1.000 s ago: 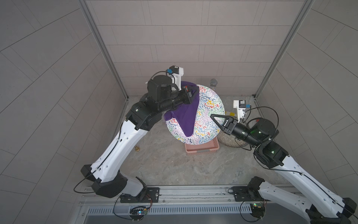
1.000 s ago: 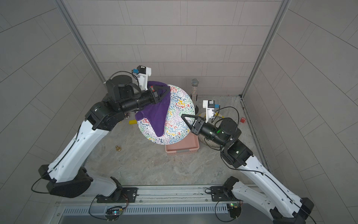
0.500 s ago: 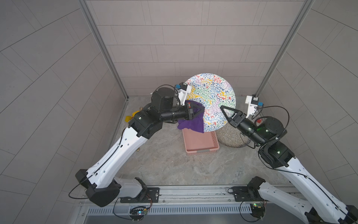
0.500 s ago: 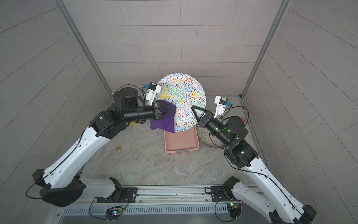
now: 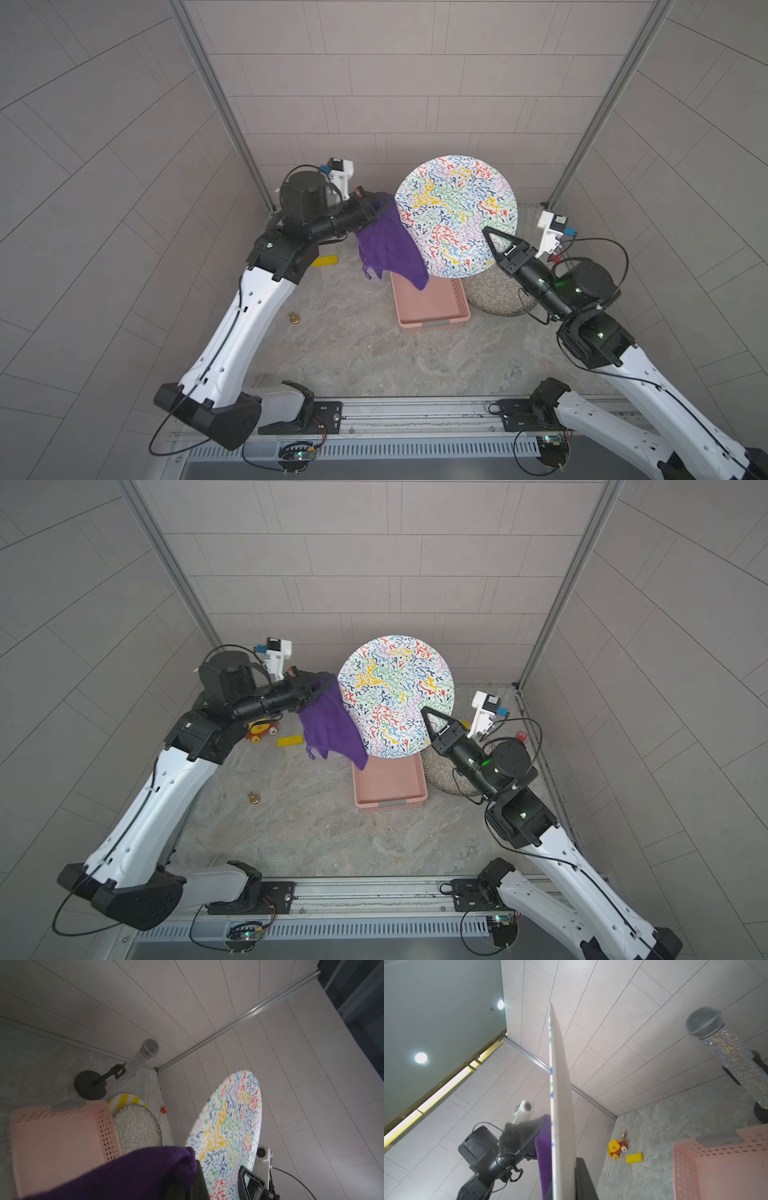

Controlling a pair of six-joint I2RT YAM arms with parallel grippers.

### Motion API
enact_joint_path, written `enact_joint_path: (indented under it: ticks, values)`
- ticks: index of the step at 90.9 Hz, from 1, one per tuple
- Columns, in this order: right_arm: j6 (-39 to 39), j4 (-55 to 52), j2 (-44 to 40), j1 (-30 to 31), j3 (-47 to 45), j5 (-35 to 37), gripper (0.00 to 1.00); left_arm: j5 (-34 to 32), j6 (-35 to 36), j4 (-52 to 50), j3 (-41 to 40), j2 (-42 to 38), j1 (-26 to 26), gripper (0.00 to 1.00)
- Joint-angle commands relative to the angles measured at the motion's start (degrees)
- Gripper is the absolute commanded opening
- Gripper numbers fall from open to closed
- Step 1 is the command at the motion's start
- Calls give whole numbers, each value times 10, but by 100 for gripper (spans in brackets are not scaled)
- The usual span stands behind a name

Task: Wipe the wet plate dry
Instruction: Wipe the plate with towel.

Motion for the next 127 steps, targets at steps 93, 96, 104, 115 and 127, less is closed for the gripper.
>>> enact_joint_path:
  ticks: [93, 96, 104, 115, 127]
  values:
    - [235, 493, 212, 28, 78, -29, 0, -176, -557, 549, -107, -51, -173, 0]
    - [233, 494, 215, 27, 83, -35, 0, -195, -568, 565, -103, -46, -173, 0]
    - [224, 481, 216, 32, 92, -84, 0, -222, -585, 588, -78, -27, -164, 0]
    - [187, 455, 208, 75, 95, -86, 0, -208, -611, 611, -26, 21, -172, 0]
    - [177, 460, 232, 79, 132, -69, 0, -224, -592, 627, -1, 51, -235, 0]
